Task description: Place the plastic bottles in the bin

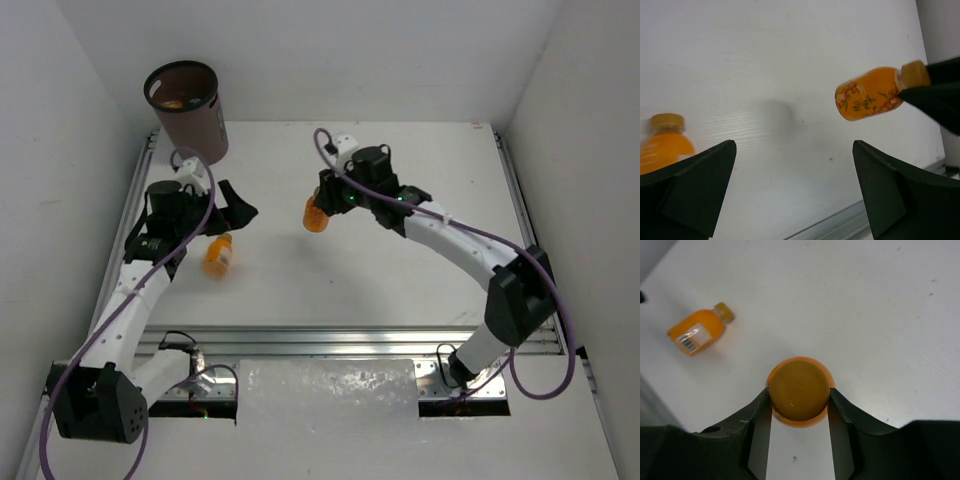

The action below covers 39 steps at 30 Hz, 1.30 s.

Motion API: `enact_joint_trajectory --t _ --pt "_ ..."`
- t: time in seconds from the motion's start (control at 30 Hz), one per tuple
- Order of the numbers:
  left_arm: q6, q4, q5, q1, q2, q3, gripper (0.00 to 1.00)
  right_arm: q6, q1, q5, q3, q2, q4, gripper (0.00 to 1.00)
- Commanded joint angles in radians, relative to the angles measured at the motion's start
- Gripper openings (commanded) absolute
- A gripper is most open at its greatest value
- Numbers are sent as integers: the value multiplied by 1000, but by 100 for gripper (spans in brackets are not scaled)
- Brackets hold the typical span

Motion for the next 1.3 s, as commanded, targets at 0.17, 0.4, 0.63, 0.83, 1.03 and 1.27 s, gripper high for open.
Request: enact_joint_trajectory --t 0.17,0.4,0.63,0.83,1.03,1.27 --pt "137 12 201 -220 33 145 100 173 -220 -725 -39 -144 -128 17" --pt "241 -62 264 -378 120 265 100 196 -220 -875 -88 -247 -78 19" --pt "232 -37 329 -465 119 252 100 270 -220 -925 -131 -311 29 19" --pt "174 64 376 -580 136 238 99 305 -220 -921 -98 -311 58 19" --pt "169 47 237 -620 214 341 10 284 -222 -895 -82 -351 62 28" --pt "115 7 -48 -540 261 482 0 409 -300 -881 -203 -405 229 36"
